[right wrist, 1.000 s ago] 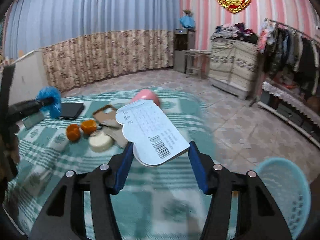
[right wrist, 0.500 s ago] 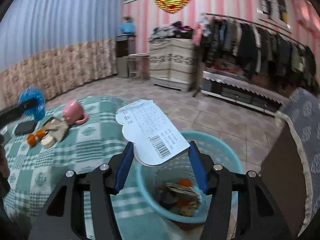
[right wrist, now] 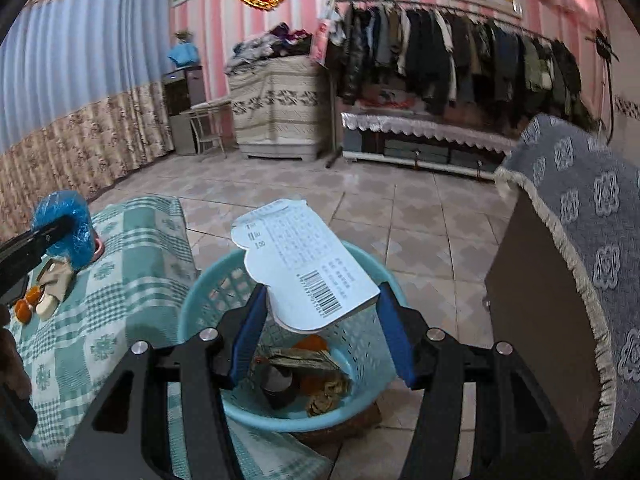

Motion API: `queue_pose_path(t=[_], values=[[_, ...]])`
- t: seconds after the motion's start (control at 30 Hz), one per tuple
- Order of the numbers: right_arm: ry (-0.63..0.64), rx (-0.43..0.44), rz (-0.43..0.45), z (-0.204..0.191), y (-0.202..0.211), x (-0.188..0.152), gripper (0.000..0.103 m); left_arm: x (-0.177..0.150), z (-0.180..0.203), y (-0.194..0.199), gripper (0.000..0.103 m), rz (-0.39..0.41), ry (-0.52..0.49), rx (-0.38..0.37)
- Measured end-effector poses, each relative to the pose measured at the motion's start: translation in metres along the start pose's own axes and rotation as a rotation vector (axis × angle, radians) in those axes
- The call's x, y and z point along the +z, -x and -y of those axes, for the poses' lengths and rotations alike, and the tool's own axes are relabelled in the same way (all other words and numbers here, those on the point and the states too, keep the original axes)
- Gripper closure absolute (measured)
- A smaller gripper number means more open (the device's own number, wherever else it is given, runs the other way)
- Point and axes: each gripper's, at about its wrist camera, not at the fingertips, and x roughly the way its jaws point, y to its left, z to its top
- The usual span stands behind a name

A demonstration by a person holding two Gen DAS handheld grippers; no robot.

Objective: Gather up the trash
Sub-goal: 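Drop the blue bag into the basket with left tool while right tool drops the white card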

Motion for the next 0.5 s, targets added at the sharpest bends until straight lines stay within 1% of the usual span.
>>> queue_pose_path(t=[0.17,0.3,0.5], values=[[-0.021,-0.006,-0.048,0.010,-0.013,-0.005,0.047,-0.005,0.026,-0.025,0.074,-0.038,-0.026,-0.042],[-0.028,-0.027,-0.091,0.014,-0.025,-0.010,0.048,-0.008,0.047,-0.051,0.074,-0.078,-0.038,-0.092],[-0.060,-0.041,-0.126,0.027,-0.038,-0.015,0.048,-0.012,0.087,-0.082,0.074,-0.112,-0.095,-0.136]])
